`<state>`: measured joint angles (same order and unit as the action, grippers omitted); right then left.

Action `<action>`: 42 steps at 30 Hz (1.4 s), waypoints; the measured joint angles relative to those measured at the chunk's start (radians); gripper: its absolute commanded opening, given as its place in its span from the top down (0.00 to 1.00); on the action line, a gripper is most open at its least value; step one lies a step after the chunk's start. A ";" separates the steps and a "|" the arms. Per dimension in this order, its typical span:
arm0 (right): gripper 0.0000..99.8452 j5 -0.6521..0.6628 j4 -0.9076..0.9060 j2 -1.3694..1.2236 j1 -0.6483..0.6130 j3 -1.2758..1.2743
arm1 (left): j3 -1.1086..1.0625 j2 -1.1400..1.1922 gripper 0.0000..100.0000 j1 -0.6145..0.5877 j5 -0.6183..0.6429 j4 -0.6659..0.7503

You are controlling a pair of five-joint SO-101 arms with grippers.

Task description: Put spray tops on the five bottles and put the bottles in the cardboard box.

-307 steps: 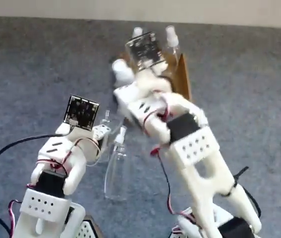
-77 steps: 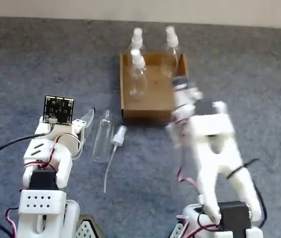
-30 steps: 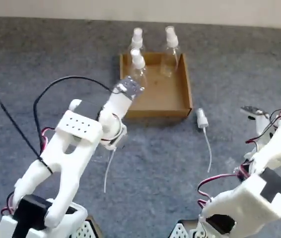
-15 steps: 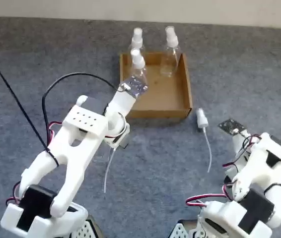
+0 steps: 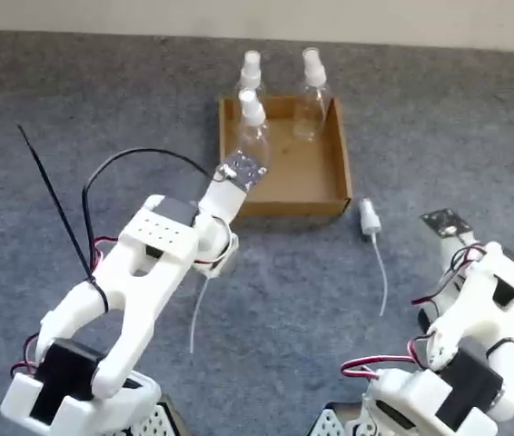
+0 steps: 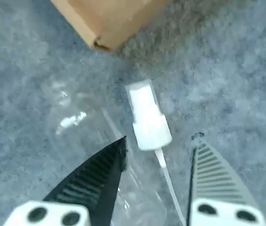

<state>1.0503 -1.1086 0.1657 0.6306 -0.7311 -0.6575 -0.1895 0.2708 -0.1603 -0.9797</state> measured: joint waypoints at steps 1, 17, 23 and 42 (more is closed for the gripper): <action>0.81 -0.006 0.000 0.000 0.003 0.008 | 0.000 0.000 0.80 0.000 0.003 0.009; 0.86 -0.017 0.000 0.000 0.008 0.018 | 0.000 0.041 0.80 0.000 0.003 0.107; 0.86 -0.017 0.000 0.000 0.008 0.018 | 0.017 0.186 0.80 0.002 0.003 0.117; 0.86 -0.091 -0.002 -0.008 0.137 0.163 | 0.048 0.215 0.97 0.097 0.005 0.037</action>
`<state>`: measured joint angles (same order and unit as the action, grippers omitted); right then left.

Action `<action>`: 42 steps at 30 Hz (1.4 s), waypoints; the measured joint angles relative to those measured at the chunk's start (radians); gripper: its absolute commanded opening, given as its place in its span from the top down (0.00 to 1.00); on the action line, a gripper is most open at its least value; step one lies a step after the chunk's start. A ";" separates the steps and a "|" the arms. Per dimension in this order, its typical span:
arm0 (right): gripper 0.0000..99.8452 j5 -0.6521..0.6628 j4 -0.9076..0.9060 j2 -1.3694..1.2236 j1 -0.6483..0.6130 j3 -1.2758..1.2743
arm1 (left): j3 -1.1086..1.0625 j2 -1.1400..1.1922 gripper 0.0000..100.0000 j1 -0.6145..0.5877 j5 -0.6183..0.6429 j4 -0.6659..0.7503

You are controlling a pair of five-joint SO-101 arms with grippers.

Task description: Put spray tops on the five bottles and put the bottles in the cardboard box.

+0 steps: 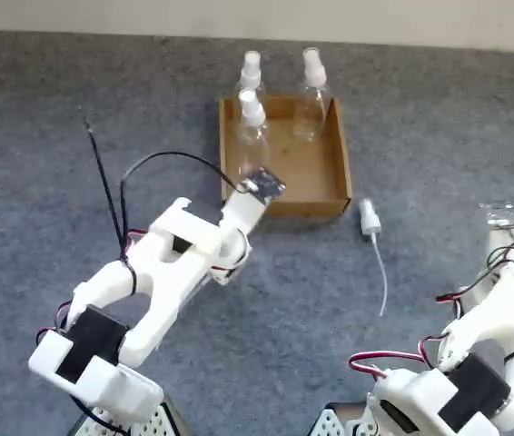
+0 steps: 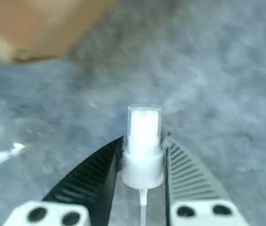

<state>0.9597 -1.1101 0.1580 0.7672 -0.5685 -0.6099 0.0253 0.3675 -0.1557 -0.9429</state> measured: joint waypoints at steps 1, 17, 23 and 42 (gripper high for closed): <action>0.86 -0.009 0.000 -0.015 0.002 0.021 | 0.000 0.000 0.97 0.014 0.000 -0.017; 0.91 -0.230 0.000 -0.256 -0.092 0.281 | -0.084 -0.290 0.97 0.035 -0.002 -0.086; 0.92 -0.411 -0.011 0.026 -0.351 0.258 | 0.015 -0.420 0.97 -0.002 -0.002 -0.187; 0.97 -0.775 0.411 0.677 -1.212 -0.272 | 0.690 -0.672 0.96 -0.242 0.103 -0.437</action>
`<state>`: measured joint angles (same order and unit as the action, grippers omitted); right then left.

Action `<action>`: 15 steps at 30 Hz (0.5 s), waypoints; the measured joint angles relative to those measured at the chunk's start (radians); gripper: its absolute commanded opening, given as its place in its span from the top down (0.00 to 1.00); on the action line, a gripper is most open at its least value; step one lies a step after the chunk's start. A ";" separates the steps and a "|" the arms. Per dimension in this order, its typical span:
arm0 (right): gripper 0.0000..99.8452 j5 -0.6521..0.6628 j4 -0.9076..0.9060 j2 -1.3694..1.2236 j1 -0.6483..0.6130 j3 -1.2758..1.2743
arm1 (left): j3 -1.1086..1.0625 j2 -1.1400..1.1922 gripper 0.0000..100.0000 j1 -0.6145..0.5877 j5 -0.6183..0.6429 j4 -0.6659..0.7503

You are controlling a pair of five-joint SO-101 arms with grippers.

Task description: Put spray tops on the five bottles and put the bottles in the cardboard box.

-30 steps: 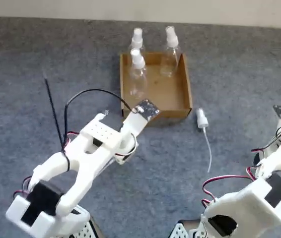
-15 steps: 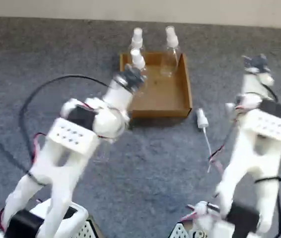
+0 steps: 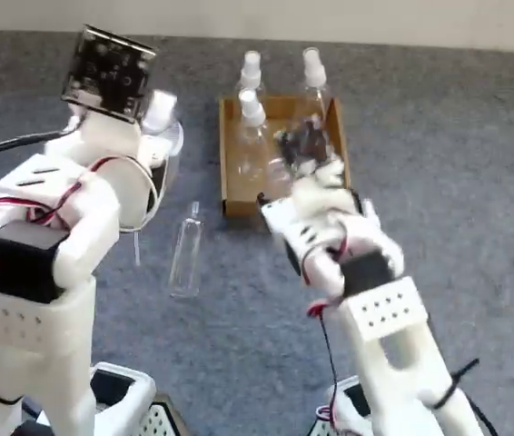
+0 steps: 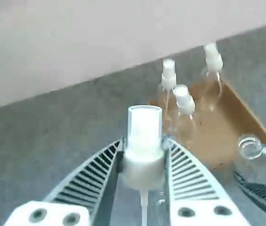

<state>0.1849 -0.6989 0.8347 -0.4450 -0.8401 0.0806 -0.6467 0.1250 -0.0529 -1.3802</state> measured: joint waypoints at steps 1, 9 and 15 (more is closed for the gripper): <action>0.97 -0.009 0.041 0.034 -0.002 -0.051 | 0.008 0.000 0.96 0.000 0.003 0.000; 0.97 -0.083 0.199 0.299 -0.068 -0.376 | 0.017 0.009 0.97 0.037 0.203 0.141; 0.97 -0.086 0.206 0.456 -0.130 -0.428 | -0.055 0.009 0.97 0.236 0.216 0.367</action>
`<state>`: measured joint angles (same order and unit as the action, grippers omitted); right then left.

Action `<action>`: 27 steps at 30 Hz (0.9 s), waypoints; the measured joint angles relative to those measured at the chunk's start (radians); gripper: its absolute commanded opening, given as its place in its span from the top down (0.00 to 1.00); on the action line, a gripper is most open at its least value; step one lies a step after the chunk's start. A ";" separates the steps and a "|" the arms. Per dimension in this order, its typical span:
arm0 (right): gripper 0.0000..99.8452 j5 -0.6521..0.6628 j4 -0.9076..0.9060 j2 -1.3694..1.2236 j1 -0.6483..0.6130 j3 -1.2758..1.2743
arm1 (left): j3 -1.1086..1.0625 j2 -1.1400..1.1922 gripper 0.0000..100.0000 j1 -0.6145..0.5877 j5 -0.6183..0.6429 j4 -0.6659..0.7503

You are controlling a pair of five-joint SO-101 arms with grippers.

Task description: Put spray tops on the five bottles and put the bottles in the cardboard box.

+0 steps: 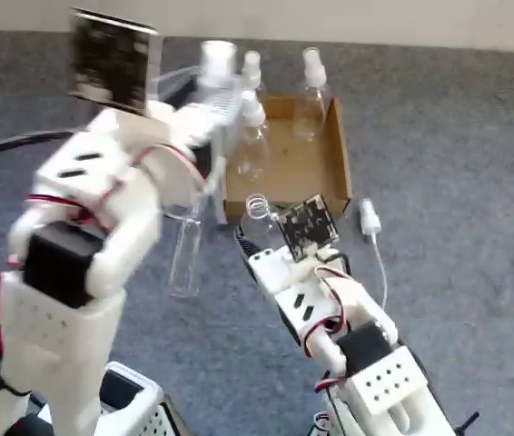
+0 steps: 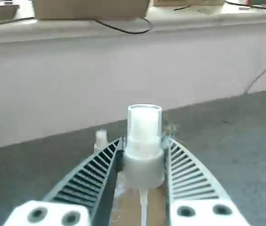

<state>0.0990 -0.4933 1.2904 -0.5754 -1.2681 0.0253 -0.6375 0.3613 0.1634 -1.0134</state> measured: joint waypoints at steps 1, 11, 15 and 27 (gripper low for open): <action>0.97 0.000 0.000 0.021 0.000 0.000 | -0.020 0.000 0.97 0.021 0.000 0.028; 0.97 0.000 -0.006 0.104 -0.002 -0.049 | -0.150 0.002 0.97 0.046 0.000 0.209; 0.97 0.000 -0.008 0.107 -0.008 -0.066 | -0.110 0.003 0.97 0.048 0.000 0.210; 0.97 0.000 -0.008 0.109 -0.008 -0.066 | -0.190 0.005 0.97 0.048 0.000 0.299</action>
<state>0.0990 -0.5010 1.3993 -0.5831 -1.3341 -0.1649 -0.6329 0.4089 0.1634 -0.7142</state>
